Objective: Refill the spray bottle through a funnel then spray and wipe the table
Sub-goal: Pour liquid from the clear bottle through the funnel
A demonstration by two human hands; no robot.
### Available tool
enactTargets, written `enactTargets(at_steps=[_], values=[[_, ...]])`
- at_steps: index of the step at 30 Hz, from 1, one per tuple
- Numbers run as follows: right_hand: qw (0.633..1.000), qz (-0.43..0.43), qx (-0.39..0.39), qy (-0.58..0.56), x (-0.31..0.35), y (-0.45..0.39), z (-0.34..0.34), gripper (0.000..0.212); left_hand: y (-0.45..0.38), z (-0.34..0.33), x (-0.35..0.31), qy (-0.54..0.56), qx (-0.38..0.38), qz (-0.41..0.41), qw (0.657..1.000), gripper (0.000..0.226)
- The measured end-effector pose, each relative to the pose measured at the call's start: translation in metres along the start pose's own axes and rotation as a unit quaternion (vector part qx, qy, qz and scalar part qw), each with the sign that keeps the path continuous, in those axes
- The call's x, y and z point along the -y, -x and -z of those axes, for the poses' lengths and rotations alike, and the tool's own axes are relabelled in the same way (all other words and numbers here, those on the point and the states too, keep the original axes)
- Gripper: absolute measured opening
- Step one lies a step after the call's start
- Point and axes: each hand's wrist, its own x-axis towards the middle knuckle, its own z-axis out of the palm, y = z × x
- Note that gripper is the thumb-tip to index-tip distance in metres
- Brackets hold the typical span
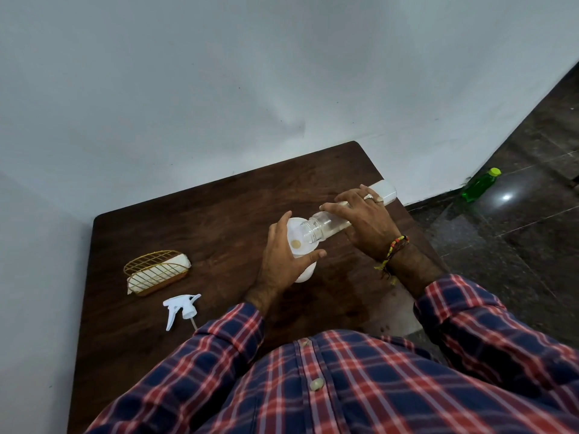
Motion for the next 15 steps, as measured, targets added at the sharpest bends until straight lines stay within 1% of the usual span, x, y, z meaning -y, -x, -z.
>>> enactTargets(at_steps=[3, 10, 15], values=[[1.000, 0.000, 0.000, -0.003, 0.0001, -0.0001, 0.0007, 0.063, 0.0005, 0.0000, 0.0002, -0.004, -0.002, -0.003, 1.000, 0.105], [1.000, 0.008, -0.006, -0.001, -0.0015, -0.0009, -0.0008, 0.062, -0.0003, -0.0033, 0.0017, -0.013, -0.019, -0.007, 1.000, 0.093], [1.000, 0.011, -0.005, 0.009, -0.0017, -0.0009, -0.0009, 0.063, -0.0010, -0.0041, 0.0019, -0.006, -0.021, -0.008, 1.000, 0.091]])
